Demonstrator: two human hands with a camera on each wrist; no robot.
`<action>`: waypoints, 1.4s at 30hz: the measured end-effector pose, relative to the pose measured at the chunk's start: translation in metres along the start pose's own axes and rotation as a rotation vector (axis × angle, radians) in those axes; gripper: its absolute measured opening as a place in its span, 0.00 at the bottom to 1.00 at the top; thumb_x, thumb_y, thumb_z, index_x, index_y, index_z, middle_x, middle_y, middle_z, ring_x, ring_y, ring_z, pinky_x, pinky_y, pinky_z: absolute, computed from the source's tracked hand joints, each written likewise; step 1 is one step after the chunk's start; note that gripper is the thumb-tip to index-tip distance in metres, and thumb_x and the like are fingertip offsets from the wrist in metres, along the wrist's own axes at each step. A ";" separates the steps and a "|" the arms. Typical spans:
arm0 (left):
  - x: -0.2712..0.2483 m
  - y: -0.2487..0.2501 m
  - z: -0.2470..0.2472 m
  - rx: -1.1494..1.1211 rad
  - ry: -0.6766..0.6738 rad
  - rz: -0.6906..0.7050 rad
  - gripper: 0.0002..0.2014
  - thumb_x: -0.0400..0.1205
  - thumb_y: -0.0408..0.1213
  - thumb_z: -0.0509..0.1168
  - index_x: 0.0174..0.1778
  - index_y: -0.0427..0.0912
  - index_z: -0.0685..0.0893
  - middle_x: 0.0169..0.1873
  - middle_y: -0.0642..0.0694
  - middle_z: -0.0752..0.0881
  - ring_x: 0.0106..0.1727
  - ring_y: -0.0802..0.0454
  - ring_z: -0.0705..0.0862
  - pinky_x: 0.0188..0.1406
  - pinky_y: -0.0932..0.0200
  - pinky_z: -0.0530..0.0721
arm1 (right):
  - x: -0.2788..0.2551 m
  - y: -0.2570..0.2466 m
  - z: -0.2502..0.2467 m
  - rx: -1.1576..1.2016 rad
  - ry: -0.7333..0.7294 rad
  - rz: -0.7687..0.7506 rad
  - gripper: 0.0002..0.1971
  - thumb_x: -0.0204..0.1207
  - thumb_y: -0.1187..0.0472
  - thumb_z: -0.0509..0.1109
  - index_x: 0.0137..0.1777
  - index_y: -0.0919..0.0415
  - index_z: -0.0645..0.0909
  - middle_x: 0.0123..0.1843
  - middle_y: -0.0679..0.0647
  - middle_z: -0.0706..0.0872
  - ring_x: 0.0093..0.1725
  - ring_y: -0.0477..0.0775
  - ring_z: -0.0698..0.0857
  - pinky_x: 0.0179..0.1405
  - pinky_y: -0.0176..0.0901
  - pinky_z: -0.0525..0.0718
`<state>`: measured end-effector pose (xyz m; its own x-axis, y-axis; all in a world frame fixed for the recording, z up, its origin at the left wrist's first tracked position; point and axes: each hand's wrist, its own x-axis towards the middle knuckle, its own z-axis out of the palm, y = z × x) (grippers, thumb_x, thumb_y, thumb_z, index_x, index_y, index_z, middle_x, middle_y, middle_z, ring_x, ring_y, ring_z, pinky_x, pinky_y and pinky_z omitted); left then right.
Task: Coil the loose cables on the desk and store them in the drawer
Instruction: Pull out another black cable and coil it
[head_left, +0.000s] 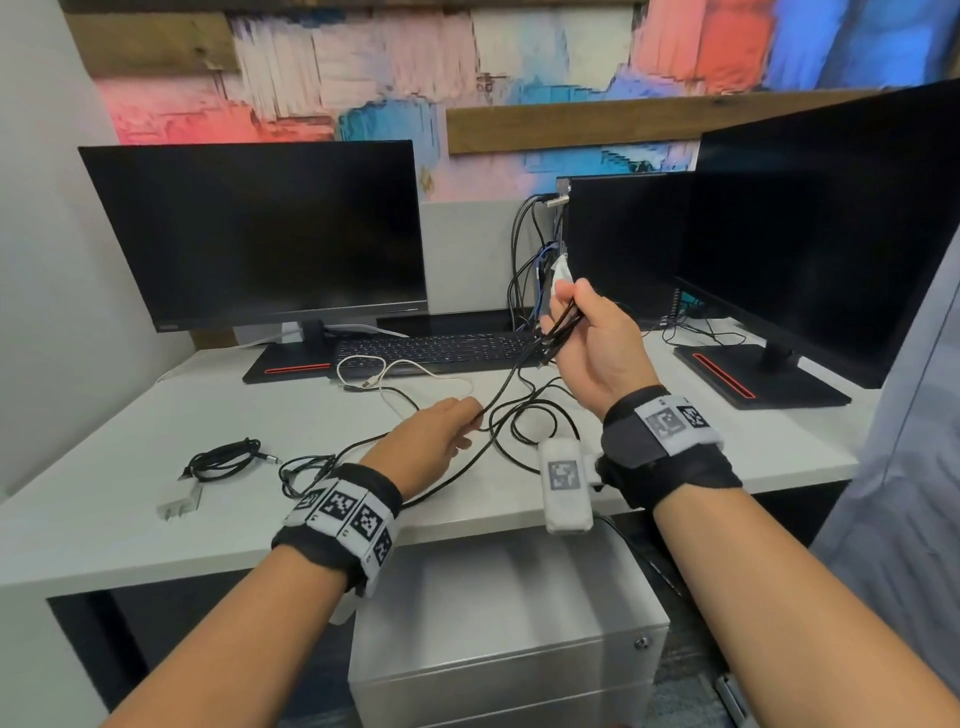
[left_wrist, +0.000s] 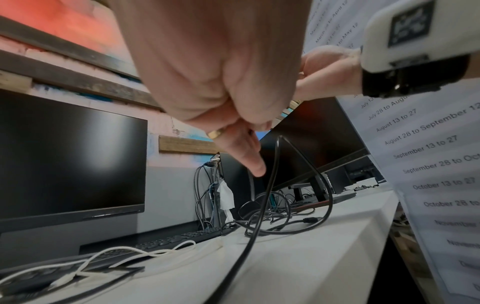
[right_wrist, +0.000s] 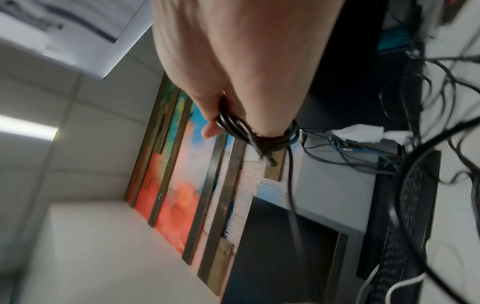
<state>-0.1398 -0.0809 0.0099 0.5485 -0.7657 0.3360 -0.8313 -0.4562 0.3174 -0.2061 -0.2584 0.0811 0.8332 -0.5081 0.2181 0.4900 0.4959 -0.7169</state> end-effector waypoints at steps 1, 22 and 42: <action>0.000 0.001 -0.002 -0.061 0.001 -0.020 0.10 0.86 0.30 0.49 0.43 0.48 0.69 0.47 0.47 0.80 0.48 0.54 0.87 0.49 0.51 0.85 | -0.002 0.000 0.000 -0.108 -0.002 -0.031 0.12 0.84 0.62 0.61 0.42 0.62 0.82 0.44 0.52 0.82 0.49 0.47 0.80 0.60 0.42 0.77; 0.018 -0.021 -0.050 0.039 0.301 0.012 0.14 0.85 0.31 0.56 0.66 0.40 0.76 0.66 0.46 0.74 0.63 0.56 0.74 0.61 0.70 0.65 | -0.010 0.011 -0.017 -1.422 -0.347 -0.148 0.22 0.74 0.39 0.68 0.36 0.58 0.74 0.31 0.48 0.74 0.31 0.47 0.74 0.31 0.40 0.71; 0.013 -0.026 -0.029 0.016 0.077 -0.012 0.11 0.87 0.37 0.52 0.54 0.43 0.81 0.48 0.47 0.82 0.50 0.51 0.79 0.56 0.54 0.78 | -0.006 -0.004 0.004 -0.033 -0.206 0.123 0.22 0.88 0.52 0.48 0.33 0.57 0.71 0.21 0.50 0.73 0.20 0.49 0.69 0.37 0.44 0.71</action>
<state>-0.1083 -0.0659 0.0318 0.5635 -0.7229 0.3999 -0.8255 -0.4733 0.3076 -0.2117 -0.2549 0.0851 0.9225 -0.2890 0.2558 0.3757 0.5200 -0.7672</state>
